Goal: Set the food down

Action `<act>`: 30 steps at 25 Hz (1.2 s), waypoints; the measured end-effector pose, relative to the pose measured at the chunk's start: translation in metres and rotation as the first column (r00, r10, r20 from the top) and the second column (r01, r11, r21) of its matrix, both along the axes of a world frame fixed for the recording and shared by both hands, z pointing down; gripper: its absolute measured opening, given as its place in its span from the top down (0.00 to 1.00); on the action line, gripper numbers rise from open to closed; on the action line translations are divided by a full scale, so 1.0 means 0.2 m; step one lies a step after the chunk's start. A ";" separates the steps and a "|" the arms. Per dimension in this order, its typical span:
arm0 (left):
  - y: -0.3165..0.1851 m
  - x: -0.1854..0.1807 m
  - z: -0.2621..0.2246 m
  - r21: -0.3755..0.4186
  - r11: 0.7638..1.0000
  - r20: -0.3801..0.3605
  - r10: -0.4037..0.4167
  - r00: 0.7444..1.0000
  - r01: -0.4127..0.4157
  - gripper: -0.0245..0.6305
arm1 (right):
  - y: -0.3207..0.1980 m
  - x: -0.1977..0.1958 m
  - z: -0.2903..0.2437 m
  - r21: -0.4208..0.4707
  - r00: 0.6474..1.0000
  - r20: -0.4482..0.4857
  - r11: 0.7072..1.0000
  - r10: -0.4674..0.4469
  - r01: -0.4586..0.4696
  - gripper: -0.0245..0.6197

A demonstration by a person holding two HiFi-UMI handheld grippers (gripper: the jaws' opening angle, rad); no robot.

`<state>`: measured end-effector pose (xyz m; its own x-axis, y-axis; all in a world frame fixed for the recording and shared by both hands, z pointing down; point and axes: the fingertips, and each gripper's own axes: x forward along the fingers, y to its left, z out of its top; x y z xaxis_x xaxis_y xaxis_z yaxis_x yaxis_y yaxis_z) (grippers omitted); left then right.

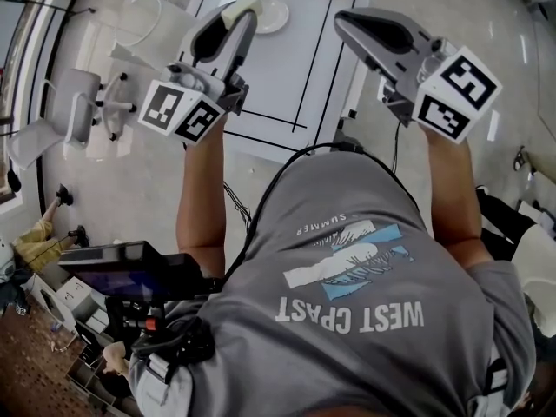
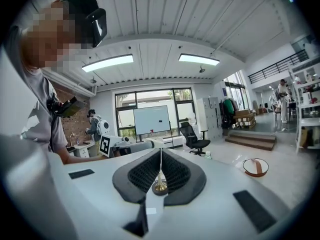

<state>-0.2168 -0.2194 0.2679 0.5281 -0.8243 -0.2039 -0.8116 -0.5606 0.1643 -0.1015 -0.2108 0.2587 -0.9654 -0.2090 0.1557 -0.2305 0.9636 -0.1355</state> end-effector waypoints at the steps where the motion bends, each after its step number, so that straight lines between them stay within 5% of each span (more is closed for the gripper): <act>1: -0.02 0.00 0.01 -0.004 1.000 0.003 -0.004 1.000 0.004 0.80 | -0.02 0.00 0.00 -0.001 1.000 0.001 1.000 -0.004 0.004 0.95; 30: -0.55 0.00 0.41 -0.194 0.978 0.042 -0.066 0.997 0.073 0.80 | -0.34 0.18 0.22 -0.121 1.000 0.007 0.993 0.002 -0.001 0.95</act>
